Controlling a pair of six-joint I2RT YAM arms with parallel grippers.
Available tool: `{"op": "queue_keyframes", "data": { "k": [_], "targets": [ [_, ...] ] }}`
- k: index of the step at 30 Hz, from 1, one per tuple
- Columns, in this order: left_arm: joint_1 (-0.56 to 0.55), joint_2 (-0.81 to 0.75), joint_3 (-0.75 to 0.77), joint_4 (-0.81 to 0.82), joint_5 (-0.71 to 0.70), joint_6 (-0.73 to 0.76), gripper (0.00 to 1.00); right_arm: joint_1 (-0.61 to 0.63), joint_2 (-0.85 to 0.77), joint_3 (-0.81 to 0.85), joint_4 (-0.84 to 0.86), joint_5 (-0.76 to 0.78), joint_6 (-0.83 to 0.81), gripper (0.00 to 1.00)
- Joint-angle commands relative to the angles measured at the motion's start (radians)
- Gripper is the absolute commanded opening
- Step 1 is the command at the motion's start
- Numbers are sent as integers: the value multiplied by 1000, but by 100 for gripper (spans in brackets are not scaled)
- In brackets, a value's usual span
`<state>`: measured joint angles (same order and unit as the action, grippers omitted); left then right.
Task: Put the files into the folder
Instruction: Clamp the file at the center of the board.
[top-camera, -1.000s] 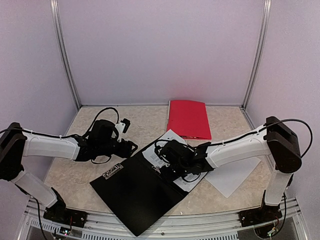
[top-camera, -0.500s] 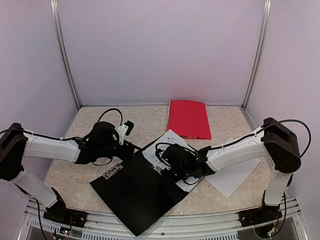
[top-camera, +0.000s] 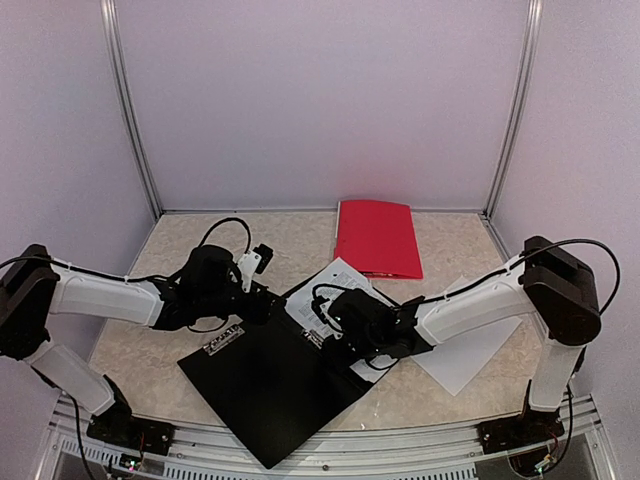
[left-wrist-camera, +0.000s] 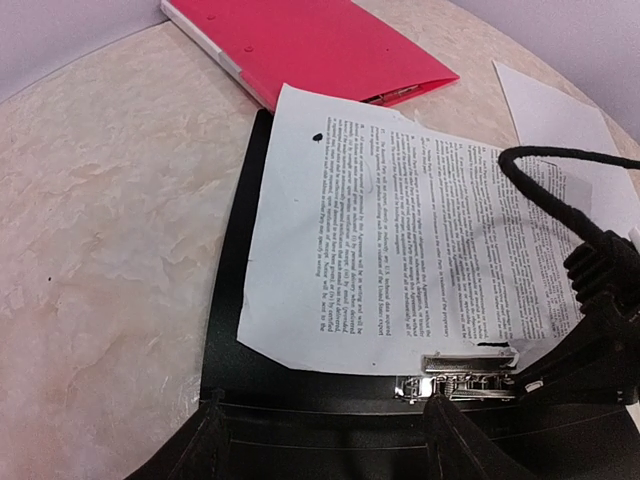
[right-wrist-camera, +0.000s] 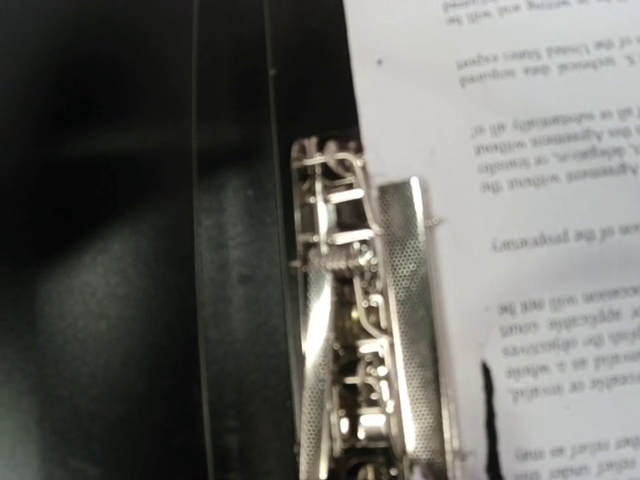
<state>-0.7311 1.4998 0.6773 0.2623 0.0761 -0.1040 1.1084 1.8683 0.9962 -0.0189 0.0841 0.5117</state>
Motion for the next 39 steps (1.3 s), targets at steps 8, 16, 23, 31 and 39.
{"op": "queue_keyframes", "data": {
  "k": [8,16,23,31,39],
  "targets": [
    [-9,10,-9,17,7,18,64,-12,120,-112,-135,-47,-32,0],
    [-11,12,-10,18,4,19,63,-14,127,-151,-115,-81,-30,0],
    [-14,12,-9,18,1,24,64,-14,139,-181,-108,-82,-12,0],
    [-21,8,-10,17,-5,26,63,-15,171,-194,-138,-130,18,0],
    [-25,13,-10,21,-1,34,63,-19,199,-250,-63,-184,42,0]
  ]
}}
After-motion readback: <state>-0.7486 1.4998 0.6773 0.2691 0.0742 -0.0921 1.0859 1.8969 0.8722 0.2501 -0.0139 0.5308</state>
